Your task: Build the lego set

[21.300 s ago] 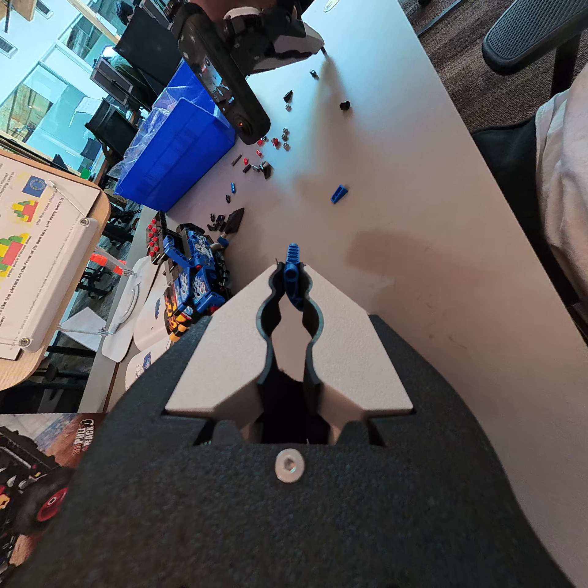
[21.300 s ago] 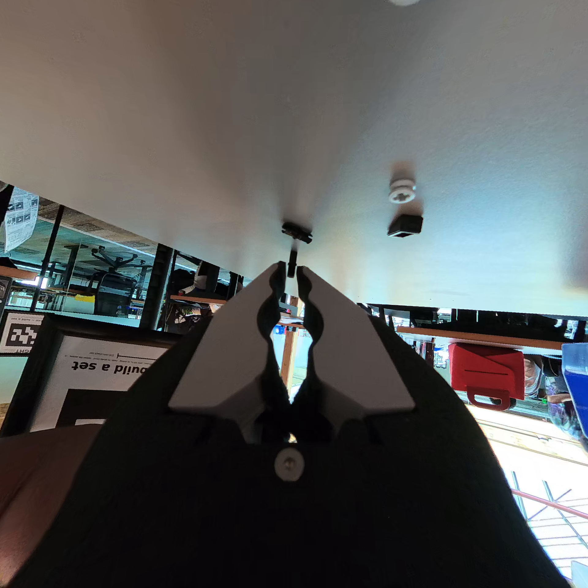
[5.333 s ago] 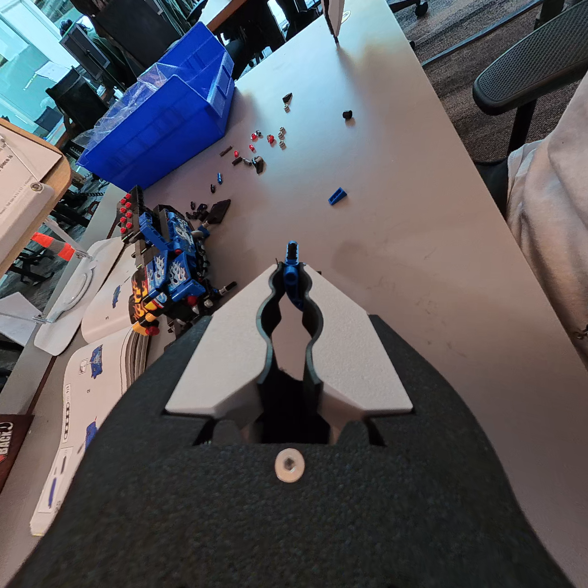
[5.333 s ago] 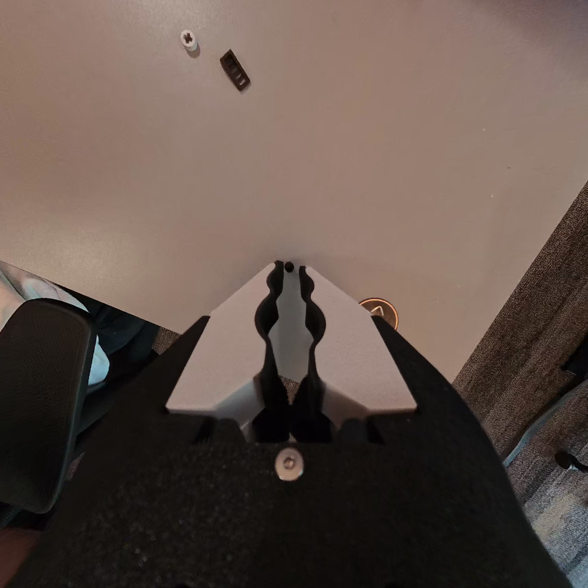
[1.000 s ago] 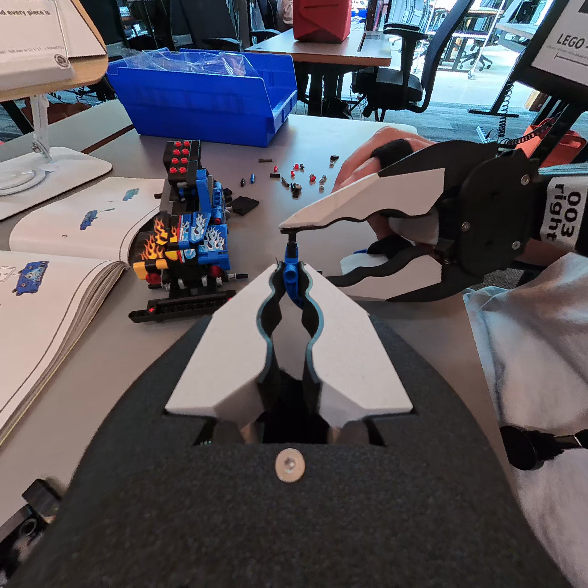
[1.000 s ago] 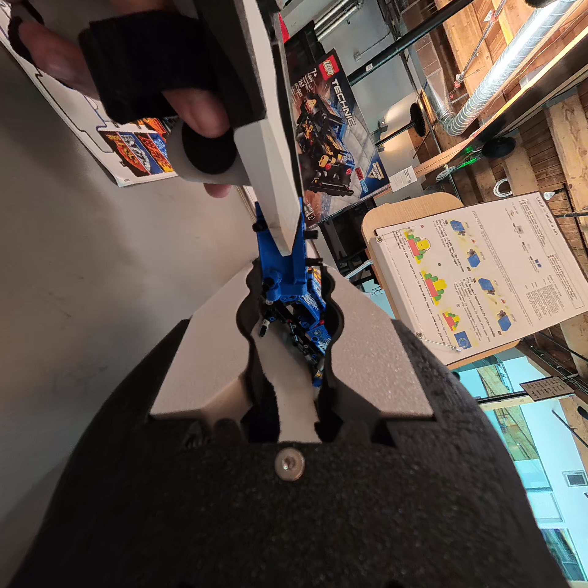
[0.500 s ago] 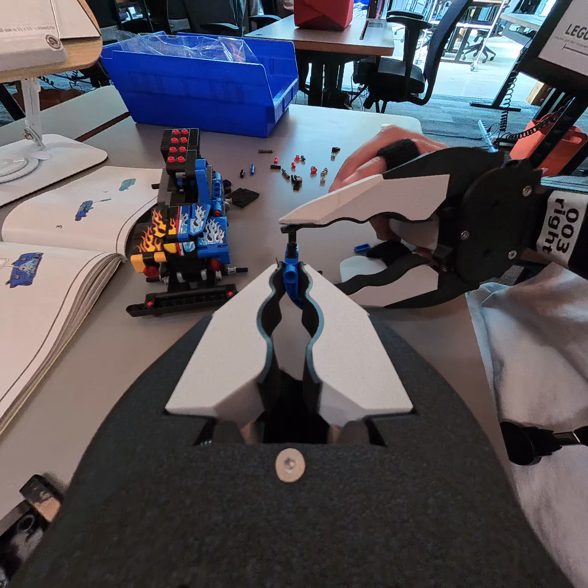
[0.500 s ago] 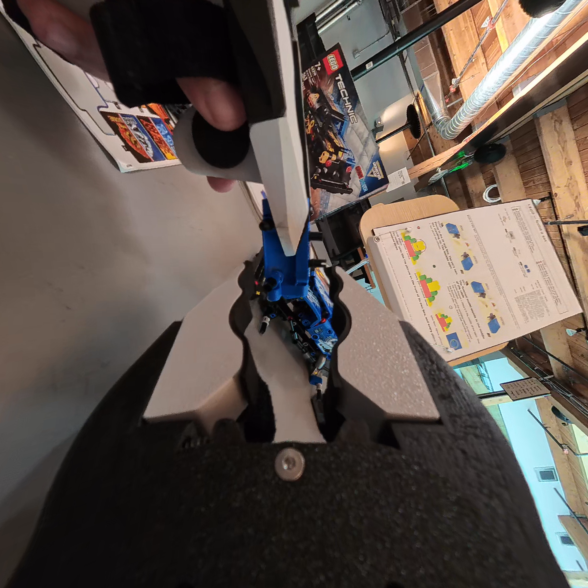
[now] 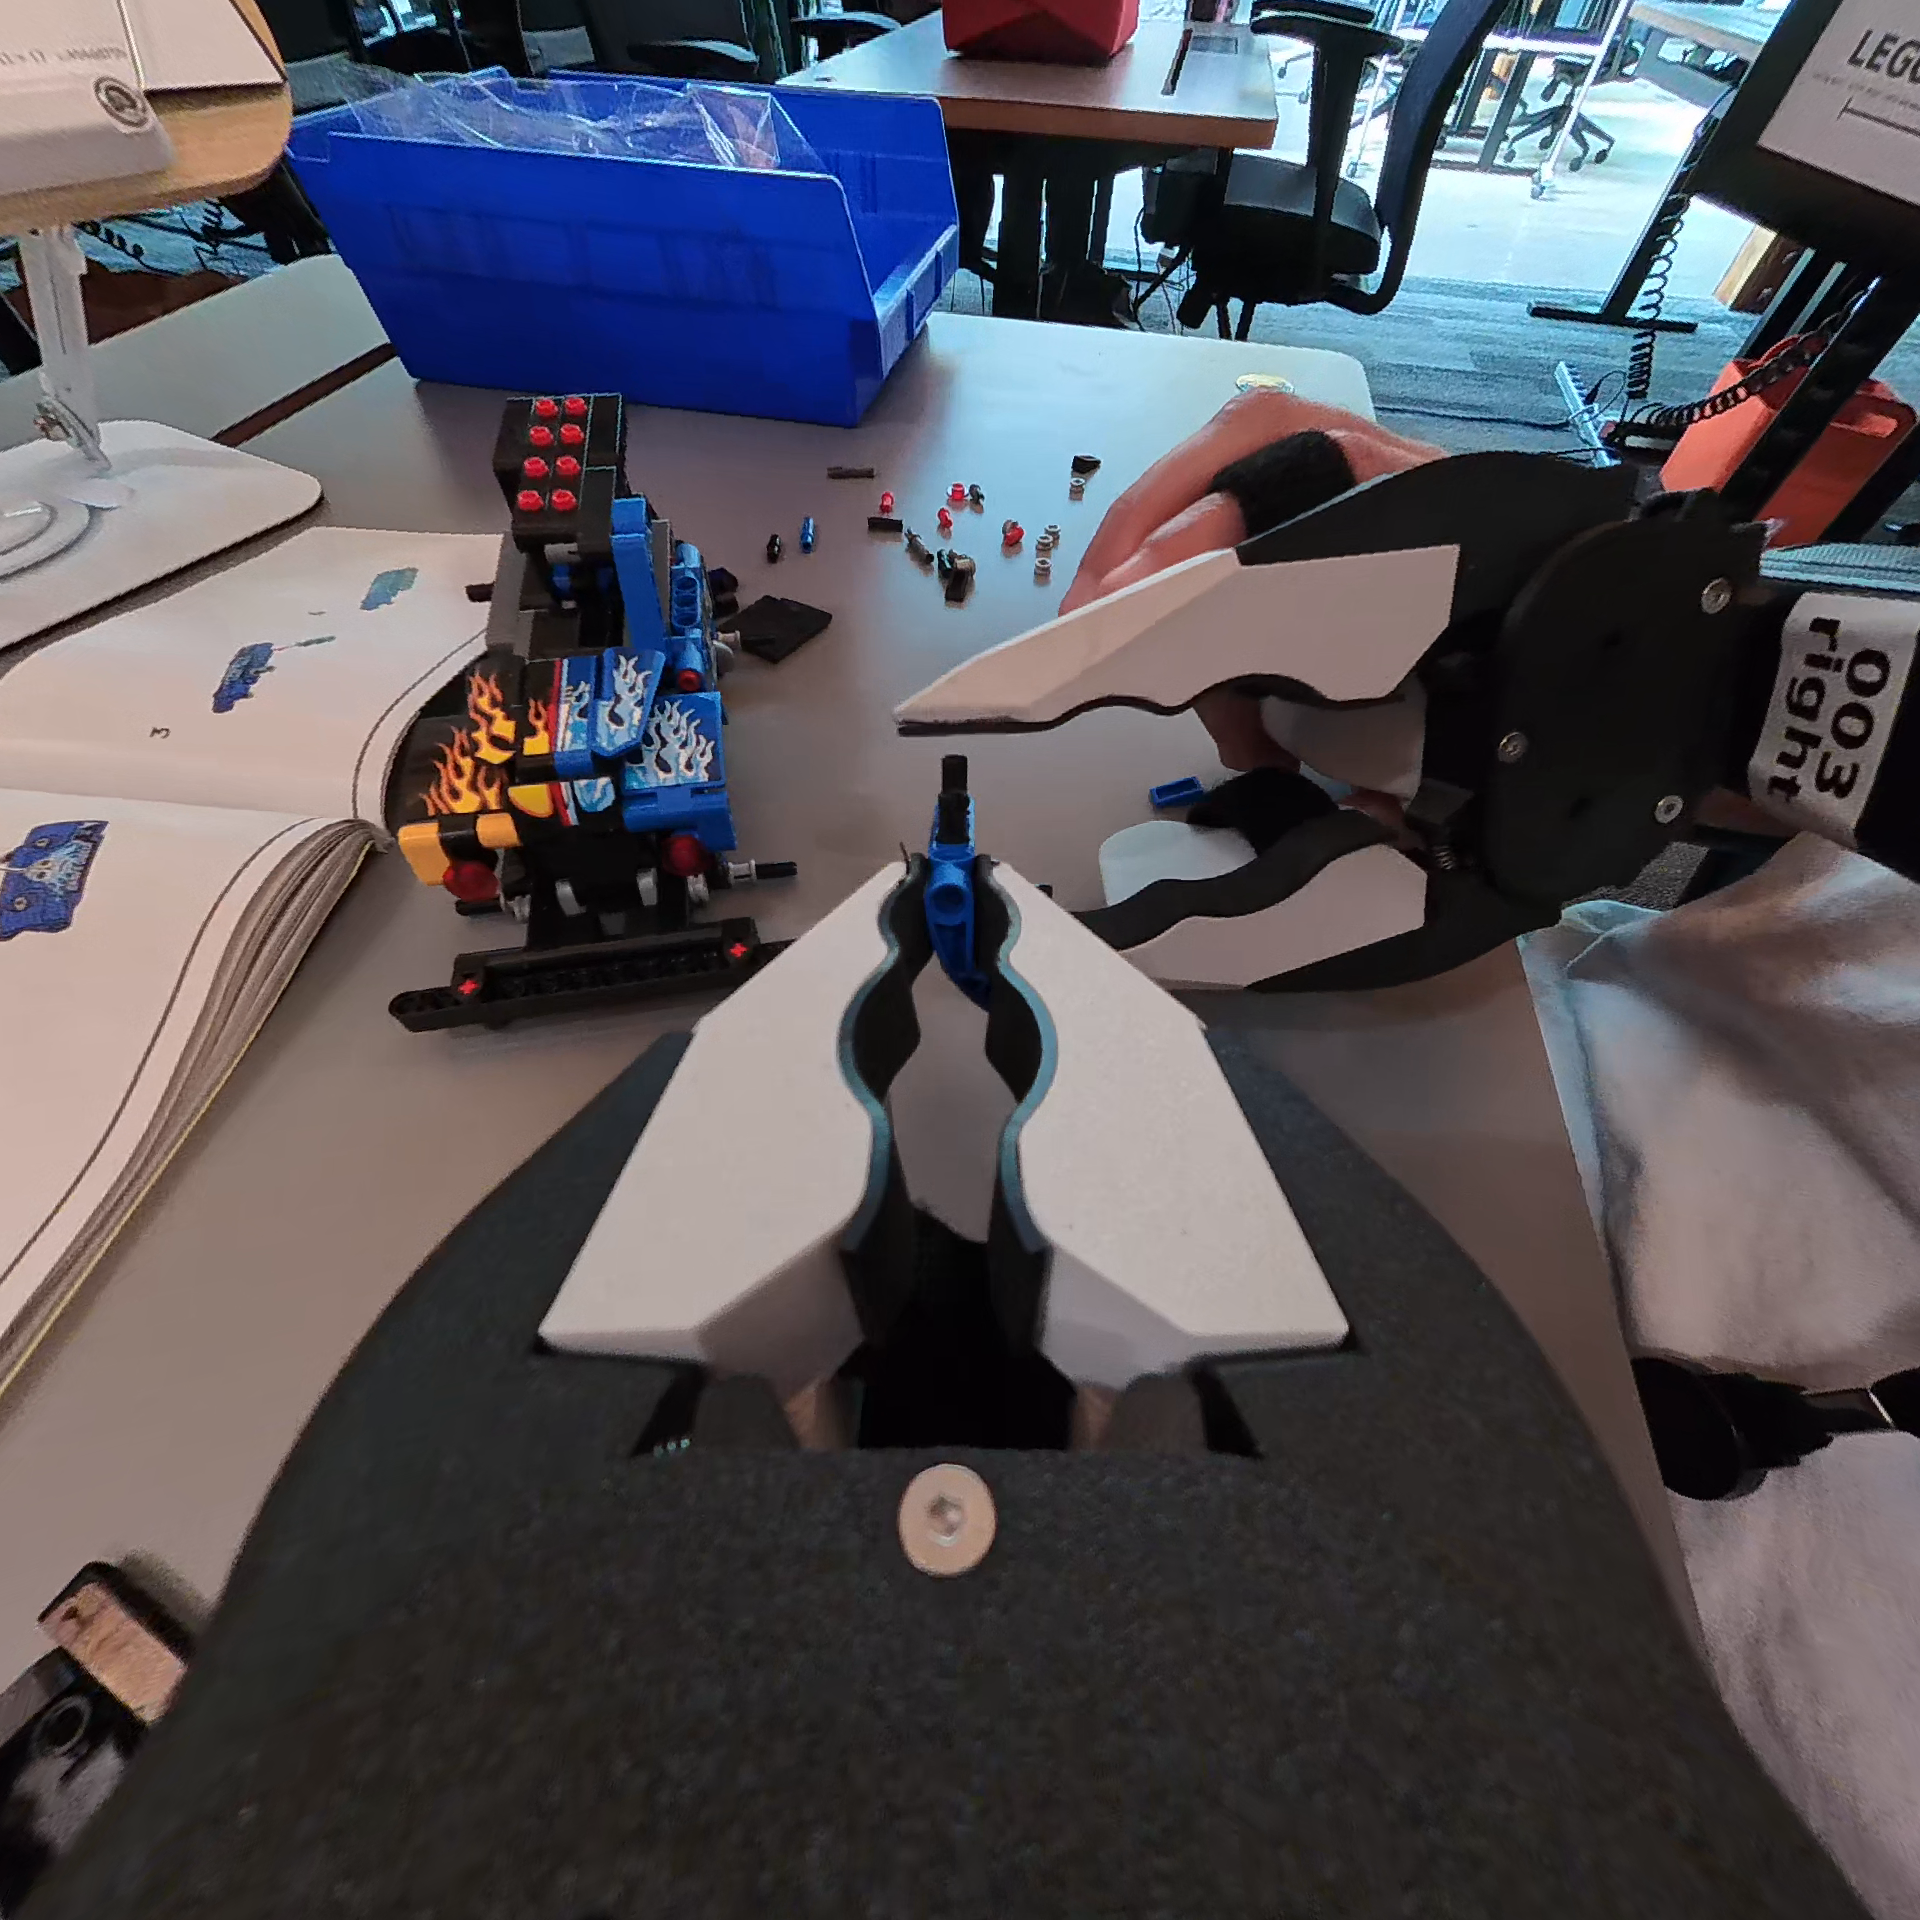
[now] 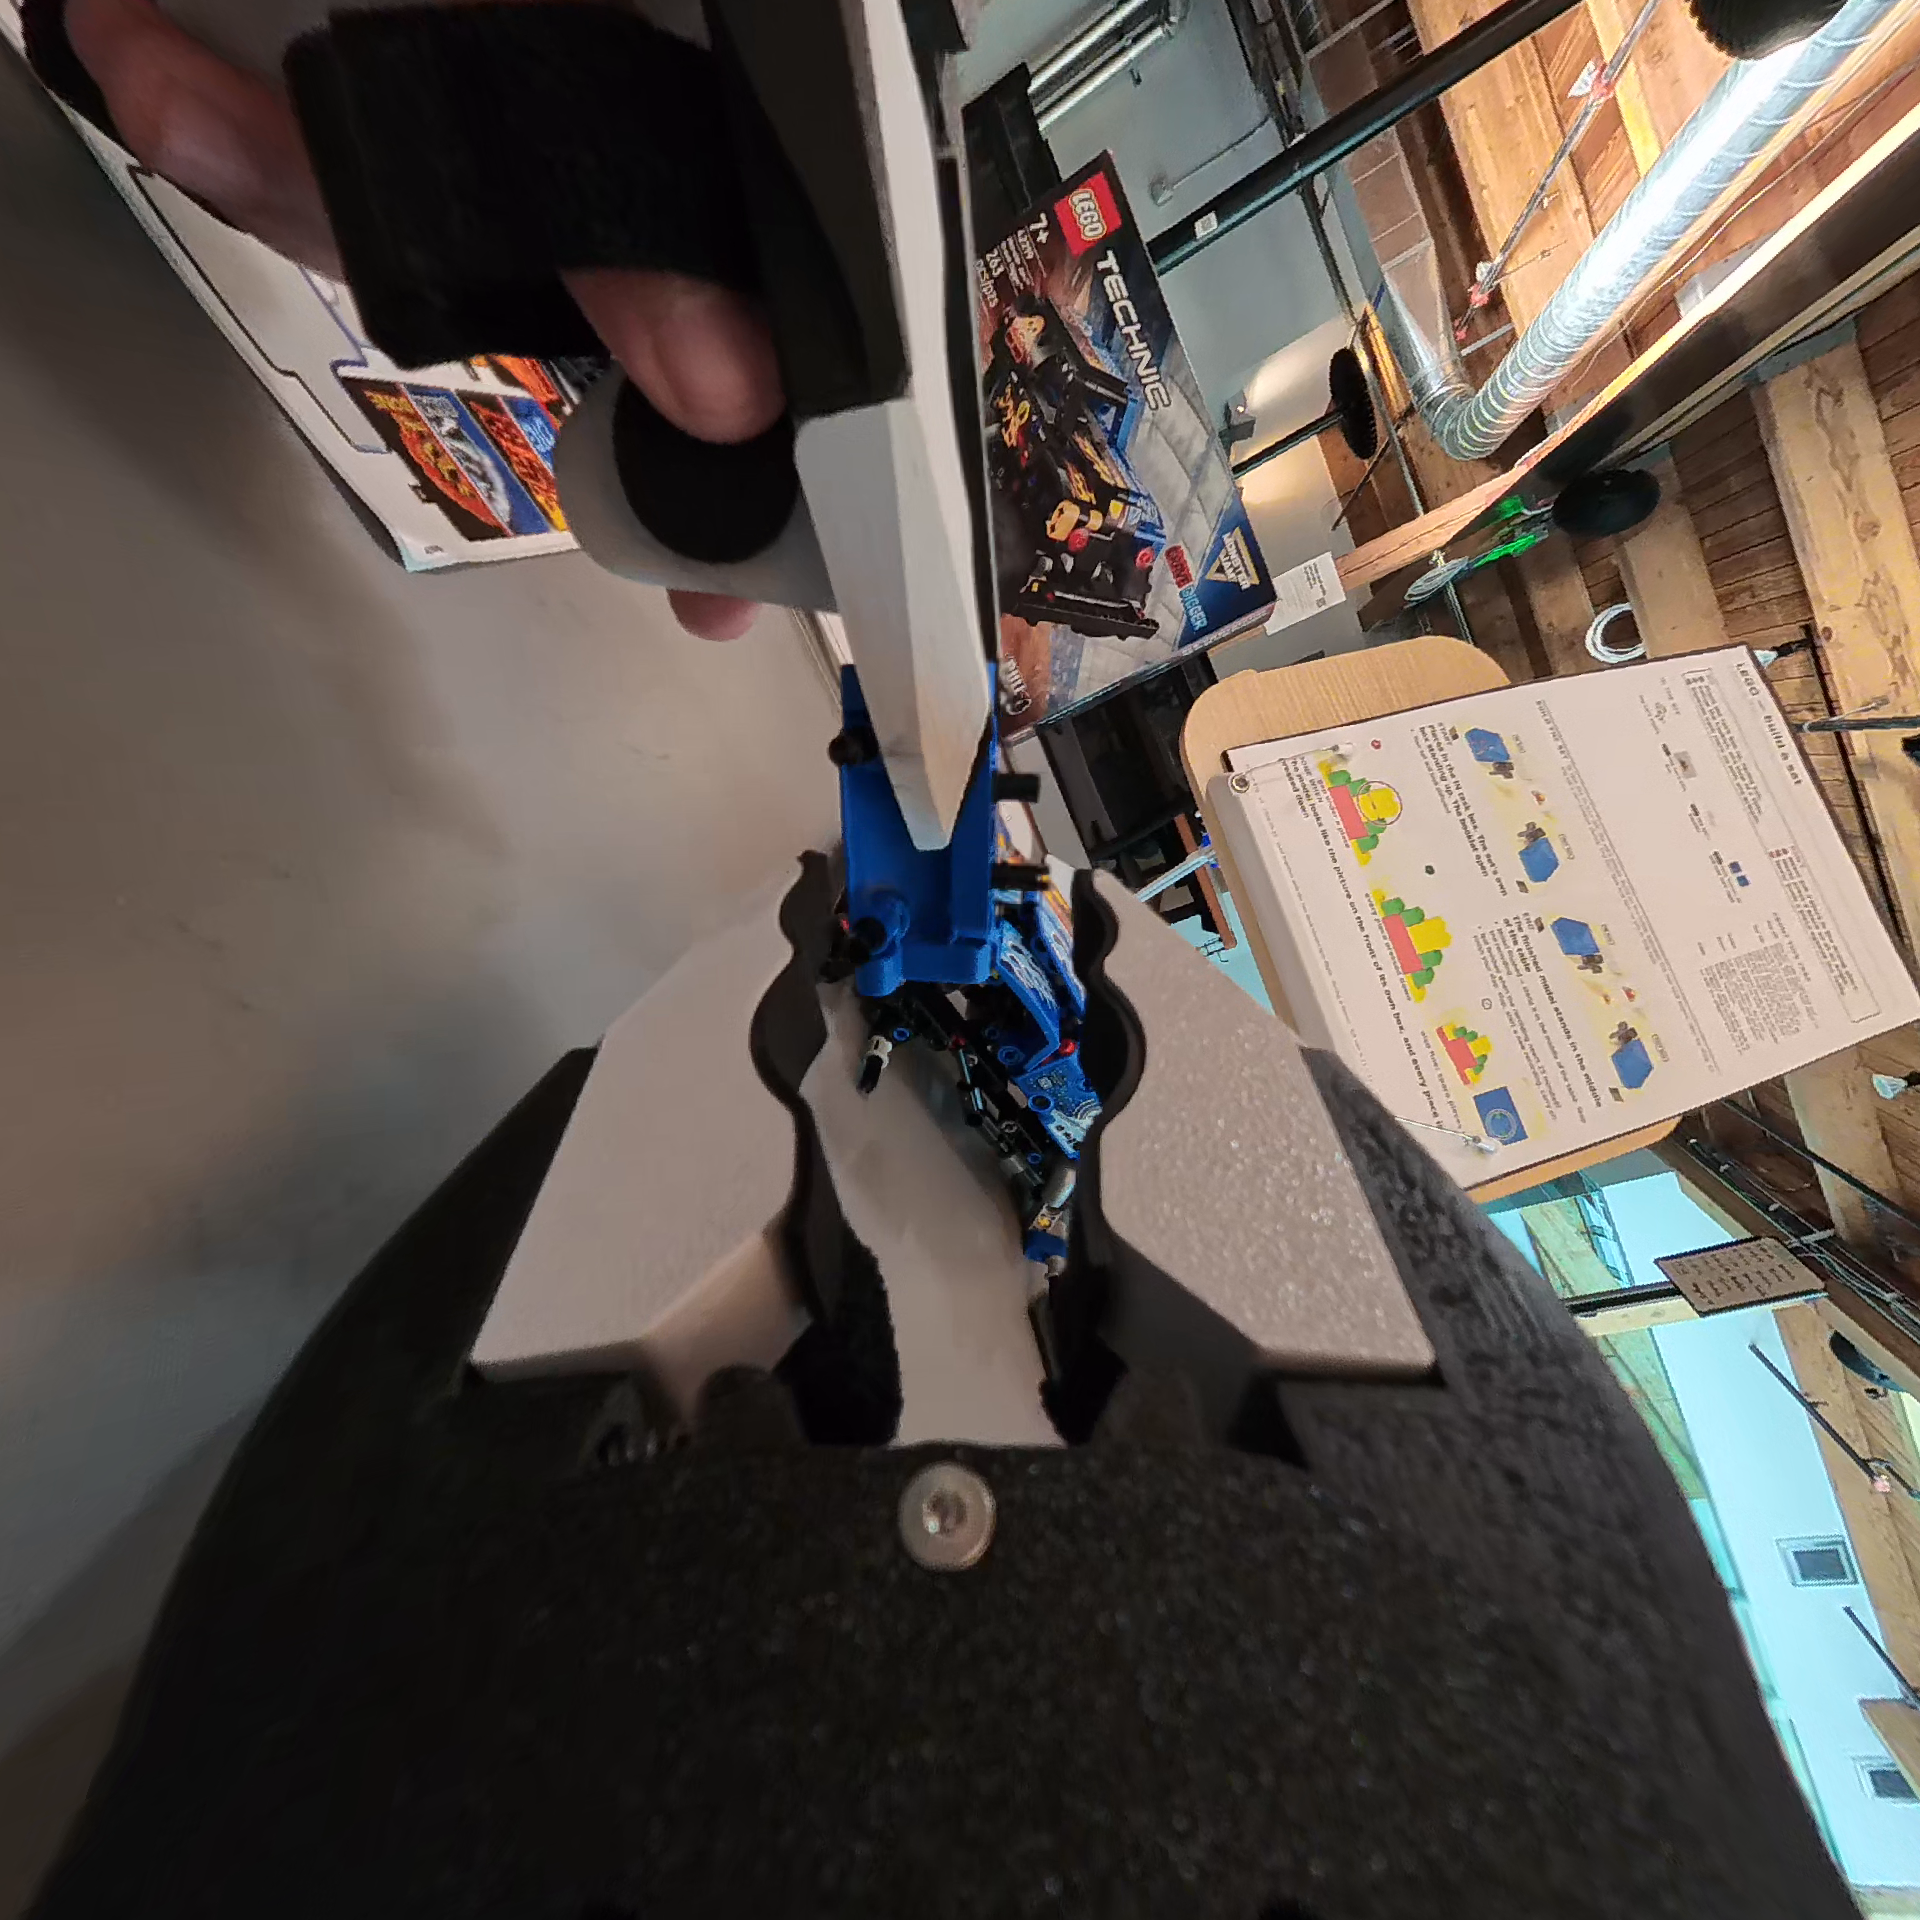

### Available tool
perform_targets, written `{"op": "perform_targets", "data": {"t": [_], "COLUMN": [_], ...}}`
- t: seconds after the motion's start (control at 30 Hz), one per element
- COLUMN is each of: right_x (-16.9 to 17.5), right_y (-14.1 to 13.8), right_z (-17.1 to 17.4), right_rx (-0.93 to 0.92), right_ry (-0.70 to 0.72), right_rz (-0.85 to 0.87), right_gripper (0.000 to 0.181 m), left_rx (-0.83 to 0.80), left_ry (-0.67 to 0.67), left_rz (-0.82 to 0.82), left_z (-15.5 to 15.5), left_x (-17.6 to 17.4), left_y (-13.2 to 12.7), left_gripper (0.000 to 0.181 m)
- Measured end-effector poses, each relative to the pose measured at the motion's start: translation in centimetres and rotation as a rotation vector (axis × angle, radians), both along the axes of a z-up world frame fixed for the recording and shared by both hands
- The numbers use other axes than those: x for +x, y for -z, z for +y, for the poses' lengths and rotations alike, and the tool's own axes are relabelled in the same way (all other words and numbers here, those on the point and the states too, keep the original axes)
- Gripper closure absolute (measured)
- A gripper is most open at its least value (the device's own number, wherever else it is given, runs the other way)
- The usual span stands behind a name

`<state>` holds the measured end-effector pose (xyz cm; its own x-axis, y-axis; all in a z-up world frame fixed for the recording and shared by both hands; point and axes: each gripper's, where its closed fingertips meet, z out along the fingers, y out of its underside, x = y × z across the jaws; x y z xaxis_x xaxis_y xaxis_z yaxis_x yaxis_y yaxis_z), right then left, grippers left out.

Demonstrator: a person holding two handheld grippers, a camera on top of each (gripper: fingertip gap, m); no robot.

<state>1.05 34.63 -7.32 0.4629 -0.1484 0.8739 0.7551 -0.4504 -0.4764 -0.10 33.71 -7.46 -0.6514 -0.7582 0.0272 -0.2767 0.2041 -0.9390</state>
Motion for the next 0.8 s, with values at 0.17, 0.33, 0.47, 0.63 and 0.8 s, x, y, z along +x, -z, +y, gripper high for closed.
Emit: {"op": "perform_targets", "data": {"t": [0.17, 0.33, 0.47, 0.63, 0.8], "right_x": [0.1, 0.0, -0.1, -1.1, -1.5], "right_y": [0.3, -1.2, -2.3, -2.4, -1.5], "right_z": [-0.1, -1.6, -2.1, -1.7, -1.3], "right_rx": [-0.011, 0.053, 0.101, 0.108, 0.076], "right_ry": [-0.007, -0.120, -0.216, -0.286, -0.251], "right_rz": [0.022, 0.312, 0.804, 1.058, 0.987], "right_gripper": [0.136, 0.145, 0.159, 0.166, 0.170], "left_rx": [0.022, 0.250, 0.517, 0.649, 0.628], "left_ry": [-0.010, -0.050, -0.031, -0.021, -0.035], "left_rz": [-0.022, -0.209, -0.431, -0.533, -0.519], "left_z": [0.3, 1.6, 0.9, -0.1, 0.0], "left_x": [0.1, 0.6, 0.3, -0.2, -0.2], "left_y": [-0.2, -0.8, -1.0, -0.8, -1.1], "left_gripper": [0.176, 0.177, 0.176, 0.177, 0.177]}}
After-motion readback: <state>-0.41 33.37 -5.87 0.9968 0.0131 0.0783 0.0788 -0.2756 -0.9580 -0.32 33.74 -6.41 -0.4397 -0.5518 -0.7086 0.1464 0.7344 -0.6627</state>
